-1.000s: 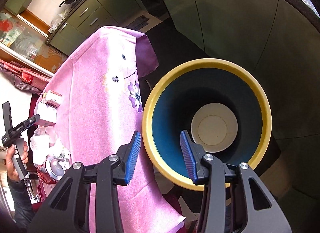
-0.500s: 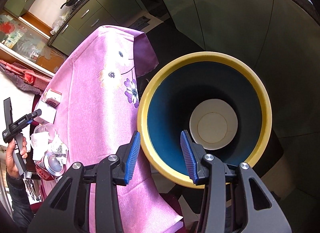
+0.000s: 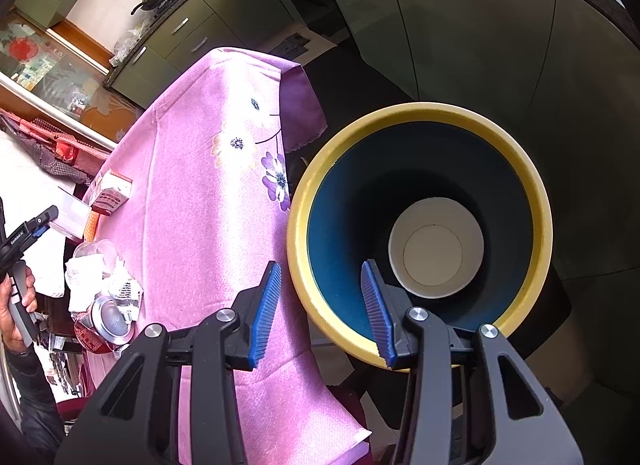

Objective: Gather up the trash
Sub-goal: 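Grasp the purple cosmetics box with the left gripper, then carry the purple box over the bin and open the left gripper, then grasp the white toothpaste tube with the right gripper, then drop the toothpaste tube into the bin with the right gripper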

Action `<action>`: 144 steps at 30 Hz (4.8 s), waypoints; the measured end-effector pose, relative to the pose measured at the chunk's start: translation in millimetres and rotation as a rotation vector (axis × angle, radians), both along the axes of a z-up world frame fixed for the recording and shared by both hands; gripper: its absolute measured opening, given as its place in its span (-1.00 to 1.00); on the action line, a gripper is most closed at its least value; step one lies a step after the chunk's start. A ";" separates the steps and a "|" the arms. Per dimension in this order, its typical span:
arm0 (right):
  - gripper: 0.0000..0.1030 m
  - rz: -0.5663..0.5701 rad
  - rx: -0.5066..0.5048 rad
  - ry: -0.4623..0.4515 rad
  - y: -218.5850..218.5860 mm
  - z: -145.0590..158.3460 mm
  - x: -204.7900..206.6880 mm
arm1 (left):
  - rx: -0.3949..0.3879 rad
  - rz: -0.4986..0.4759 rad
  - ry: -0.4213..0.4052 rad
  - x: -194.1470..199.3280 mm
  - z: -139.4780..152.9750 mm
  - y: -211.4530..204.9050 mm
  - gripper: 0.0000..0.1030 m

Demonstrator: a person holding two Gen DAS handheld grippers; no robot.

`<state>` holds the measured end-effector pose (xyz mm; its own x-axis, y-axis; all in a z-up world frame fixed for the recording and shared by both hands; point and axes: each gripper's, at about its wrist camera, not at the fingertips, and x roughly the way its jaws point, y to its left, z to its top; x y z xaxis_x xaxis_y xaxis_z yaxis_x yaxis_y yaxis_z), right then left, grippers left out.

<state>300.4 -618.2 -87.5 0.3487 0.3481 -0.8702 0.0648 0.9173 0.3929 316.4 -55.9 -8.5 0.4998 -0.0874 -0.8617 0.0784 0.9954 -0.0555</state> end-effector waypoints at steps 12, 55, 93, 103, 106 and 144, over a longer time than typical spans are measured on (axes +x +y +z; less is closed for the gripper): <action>-0.18 -0.025 0.005 -0.052 -15.4 15.8 -20.9 | -0.031 -0.190 -0.037 -30.5 31.0 -59.5 0.43; -0.07 0.280 -0.033 -0.213 62.4 37.2 -113.9 | -0.273 -0.522 -0.409 -153.1 107.9 -131.9 0.88; -0.13 1.137 -0.126 -0.256 293.0 -16.5 -129.7 | -0.259 -0.354 -0.315 -199.3 43.2 -4.3 0.88; -0.71 1.182 -0.089 -0.279 301.8 -13.1 -148.4 | -0.263 -0.348 -0.319 -200.9 43.0 1.4 0.88; -0.71 1.199 -0.054 -0.268 304.4 -10.0 -155.7 | -0.260 -0.352 -0.320 -201.4 42.5 1.4 0.88; -0.05 -0.014 -0.261 -0.140 -23.2 -17.7 -35.8 | -0.099 -0.891 -0.095 -200.7 -27.0 -70.2 0.88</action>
<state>264.6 -641.4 -105.2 0.4746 0.1134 -0.8729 0.0399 0.9879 0.1501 115.8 -126.1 -35.5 0.2798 -0.5478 -0.7885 0.8273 0.5543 -0.0915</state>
